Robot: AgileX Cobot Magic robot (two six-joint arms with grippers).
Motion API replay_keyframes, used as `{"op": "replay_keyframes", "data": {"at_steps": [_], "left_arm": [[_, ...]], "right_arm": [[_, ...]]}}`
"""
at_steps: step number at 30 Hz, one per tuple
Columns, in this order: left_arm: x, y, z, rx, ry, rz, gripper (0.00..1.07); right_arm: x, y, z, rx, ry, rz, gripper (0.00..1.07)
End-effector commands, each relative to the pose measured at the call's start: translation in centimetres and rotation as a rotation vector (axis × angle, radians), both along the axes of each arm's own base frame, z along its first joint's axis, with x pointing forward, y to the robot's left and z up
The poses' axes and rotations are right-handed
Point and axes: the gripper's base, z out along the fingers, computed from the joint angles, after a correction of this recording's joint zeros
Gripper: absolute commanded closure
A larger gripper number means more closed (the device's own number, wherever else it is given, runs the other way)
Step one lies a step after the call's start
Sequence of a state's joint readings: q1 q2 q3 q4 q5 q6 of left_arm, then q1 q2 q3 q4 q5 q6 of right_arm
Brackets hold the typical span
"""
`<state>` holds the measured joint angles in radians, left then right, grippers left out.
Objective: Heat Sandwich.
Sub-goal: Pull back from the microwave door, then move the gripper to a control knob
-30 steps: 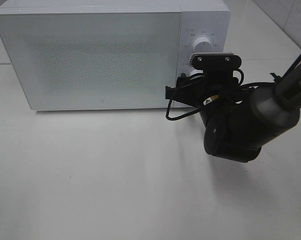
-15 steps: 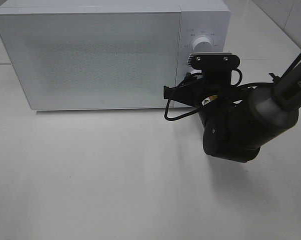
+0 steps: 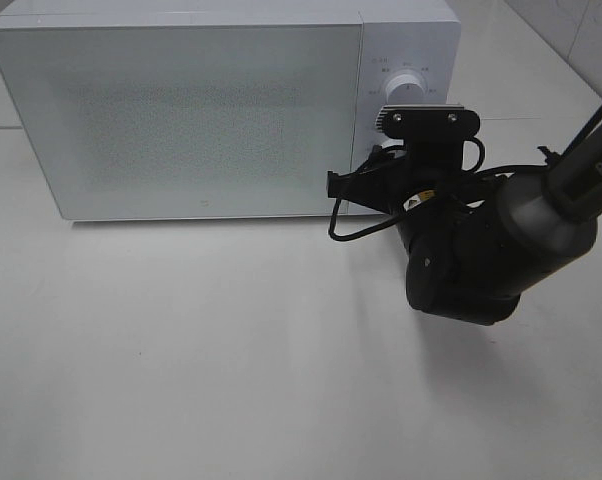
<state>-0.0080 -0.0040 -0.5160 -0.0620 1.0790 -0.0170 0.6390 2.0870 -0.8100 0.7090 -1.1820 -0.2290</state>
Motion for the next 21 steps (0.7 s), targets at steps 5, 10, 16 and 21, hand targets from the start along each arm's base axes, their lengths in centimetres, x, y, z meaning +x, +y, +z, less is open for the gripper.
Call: {"op": "replay_keyframes", "data": {"at_steps": [5, 10, 16, 21], "left_arm": [[-0.29, -0.03, 0.05, -0.001, -0.030, 0.000, 0.06], [-0.29, -0.03, 0.05, -0.001, -0.030, 0.000, 0.06], [-0.29, -0.03, 0.05, -0.001, -0.030, 0.000, 0.06], [-0.29, -0.03, 0.05, -0.001, -0.030, 0.000, 0.06]], "right_arm": [[0.27, -0.01, 0.82, 0.158, -0.066, -0.036, 0.95], [0.26, 0.29, 0.80, 0.320, -0.056, -0.029, 0.97], [0.25, 0.59, 0.80, 0.471, -0.044, -0.020, 0.98], [0.27, 0.87, 1.06, 0.626, -0.054, -0.008, 0.98]]}}
